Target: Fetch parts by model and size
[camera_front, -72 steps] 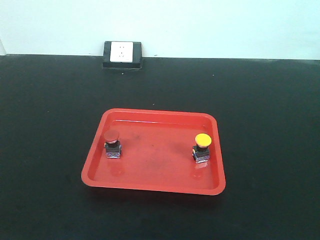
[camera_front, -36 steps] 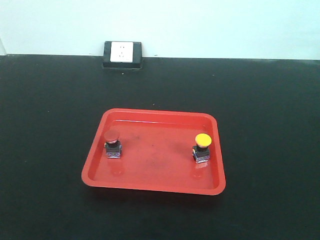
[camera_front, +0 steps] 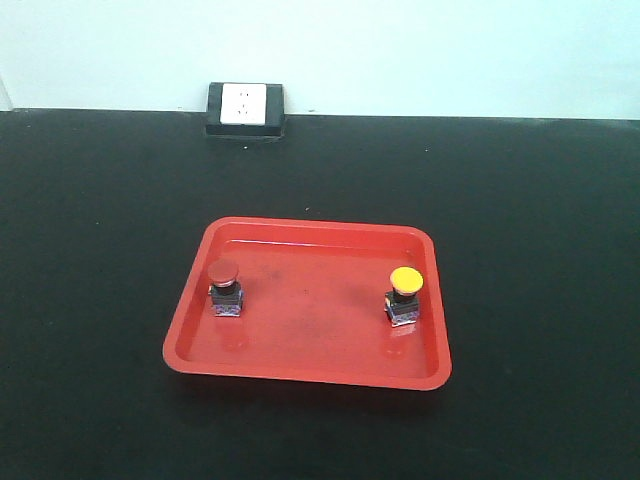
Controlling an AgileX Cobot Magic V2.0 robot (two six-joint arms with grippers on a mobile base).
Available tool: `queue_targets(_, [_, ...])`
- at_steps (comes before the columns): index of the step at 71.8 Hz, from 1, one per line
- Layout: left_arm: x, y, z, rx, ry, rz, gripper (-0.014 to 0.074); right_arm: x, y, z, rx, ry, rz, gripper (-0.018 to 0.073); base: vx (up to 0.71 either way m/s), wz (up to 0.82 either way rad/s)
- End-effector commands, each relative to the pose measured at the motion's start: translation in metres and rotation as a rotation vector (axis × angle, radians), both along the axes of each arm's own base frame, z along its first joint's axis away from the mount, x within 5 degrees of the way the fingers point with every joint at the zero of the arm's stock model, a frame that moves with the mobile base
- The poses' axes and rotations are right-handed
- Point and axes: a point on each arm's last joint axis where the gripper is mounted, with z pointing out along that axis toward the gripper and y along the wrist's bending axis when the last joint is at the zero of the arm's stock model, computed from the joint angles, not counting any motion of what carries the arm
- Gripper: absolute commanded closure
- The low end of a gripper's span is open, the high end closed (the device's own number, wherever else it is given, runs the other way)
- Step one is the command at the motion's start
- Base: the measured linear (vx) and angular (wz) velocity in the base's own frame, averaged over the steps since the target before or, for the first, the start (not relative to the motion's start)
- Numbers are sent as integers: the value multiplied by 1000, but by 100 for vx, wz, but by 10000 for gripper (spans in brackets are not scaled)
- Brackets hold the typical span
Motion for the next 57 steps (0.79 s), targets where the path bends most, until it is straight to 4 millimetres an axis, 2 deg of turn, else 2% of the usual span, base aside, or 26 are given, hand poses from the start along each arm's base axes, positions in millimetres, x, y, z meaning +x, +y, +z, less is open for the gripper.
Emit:
queue_targets(1, [-2,1,12,-17,-106,24,604,-1,-1,14,31,-75,-14,569,0,0])
queue_targets(57, [-2,4,11,-63,-98,66,604,-1,-1,13,30,-74,-14,569,0,0])
